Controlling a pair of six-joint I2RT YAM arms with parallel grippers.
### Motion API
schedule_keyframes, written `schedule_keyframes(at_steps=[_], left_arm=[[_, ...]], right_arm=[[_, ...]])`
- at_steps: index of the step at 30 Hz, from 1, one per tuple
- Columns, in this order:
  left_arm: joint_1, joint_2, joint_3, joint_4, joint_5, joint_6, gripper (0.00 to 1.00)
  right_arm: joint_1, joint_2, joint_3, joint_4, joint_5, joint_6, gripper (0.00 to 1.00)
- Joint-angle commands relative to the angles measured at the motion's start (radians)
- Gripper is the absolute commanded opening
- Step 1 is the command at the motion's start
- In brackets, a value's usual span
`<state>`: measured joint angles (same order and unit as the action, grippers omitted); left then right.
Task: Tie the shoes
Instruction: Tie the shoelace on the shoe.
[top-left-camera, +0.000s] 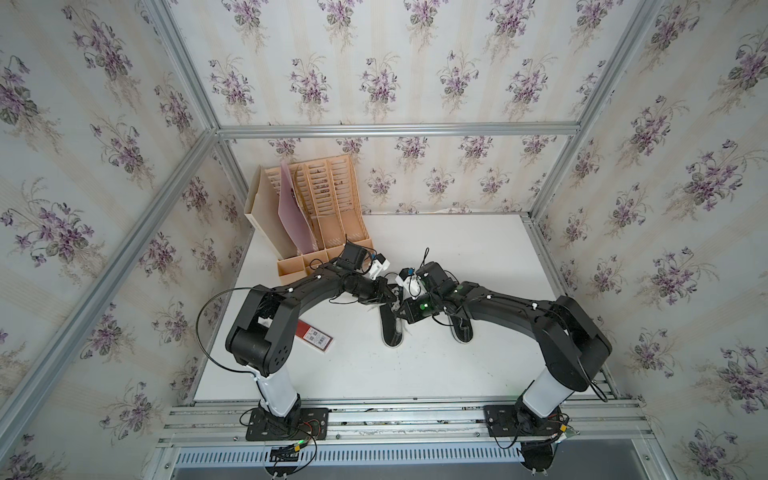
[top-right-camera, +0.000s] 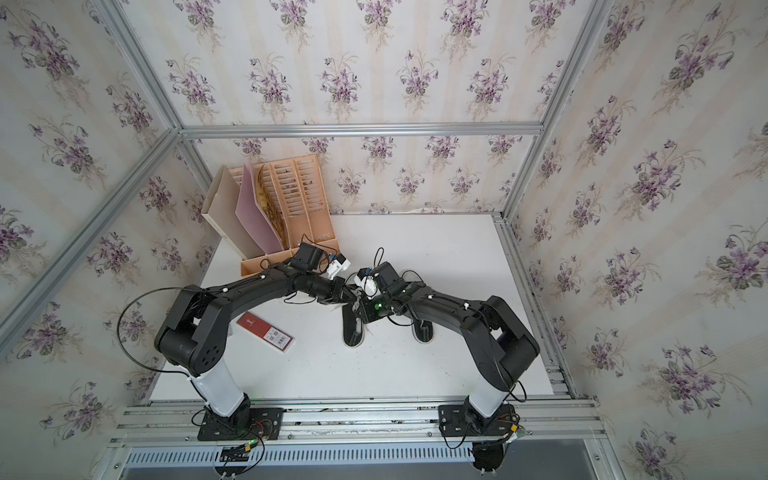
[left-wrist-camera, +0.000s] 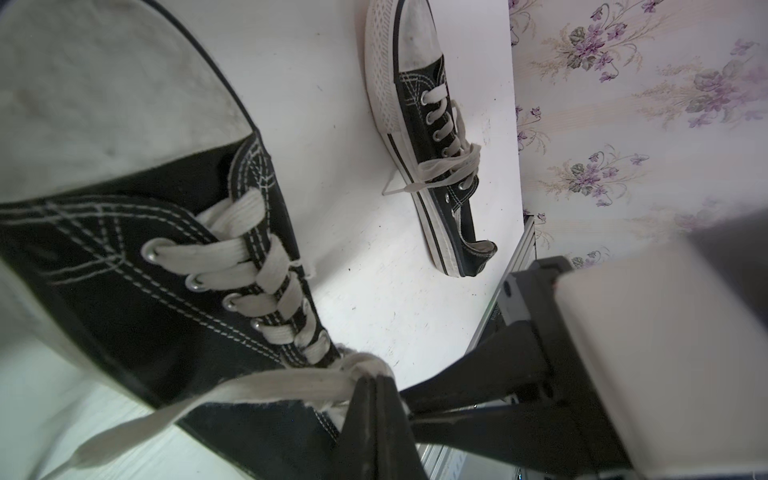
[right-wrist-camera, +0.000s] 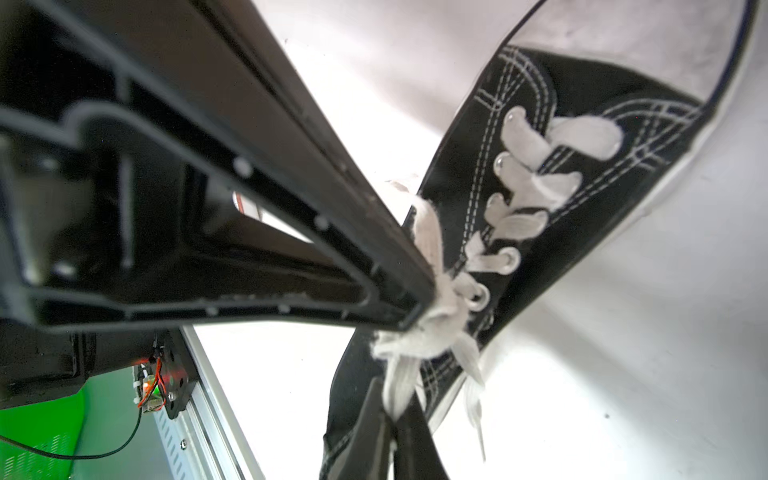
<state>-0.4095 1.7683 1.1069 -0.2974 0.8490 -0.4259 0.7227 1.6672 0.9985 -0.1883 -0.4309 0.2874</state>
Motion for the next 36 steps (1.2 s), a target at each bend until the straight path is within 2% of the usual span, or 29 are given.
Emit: schedule_keyframes(at_steps=[1, 3, 18, 26, 32, 35, 36], left_arm=[[0.011, -0.01, -0.009, -0.012, -0.038, 0.003, 0.0], [0.016, -0.011, -0.014, -0.018, -0.039, 0.006, 0.0], [0.051, -0.081, -0.095, -0.026, -0.101, -0.006, 0.0], [0.073, -0.095, -0.128, -0.033, -0.131, -0.013, 0.0], [0.082, -0.097, -0.137, -0.022, -0.111, -0.006, 0.0], [0.082, -0.1, -0.139, -0.003, -0.054, 0.005, 0.0], [0.081, -0.1, -0.139, 0.009, -0.031, 0.006, 0.07]], right_arm=[[-0.016, -0.022, 0.014, -0.079, 0.046, -0.043, 0.03], [-0.024, -0.031, 0.018, -0.099, 0.053, -0.056, 0.0], [-0.042, 0.01, 0.045, -0.174, 0.116, -0.104, 0.0], [-0.056, 0.052, 0.052, -0.243, 0.211, -0.08, 0.0], [-0.061, 0.06, 0.049, -0.243, 0.208, -0.08, 0.0], [-0.06, 0.054, 0.045, -0.219, 0.171, -0.082, 0.0], [-0.061, 0.051, 0.045, -0.209, 0.162, -0.08, 0.0]])
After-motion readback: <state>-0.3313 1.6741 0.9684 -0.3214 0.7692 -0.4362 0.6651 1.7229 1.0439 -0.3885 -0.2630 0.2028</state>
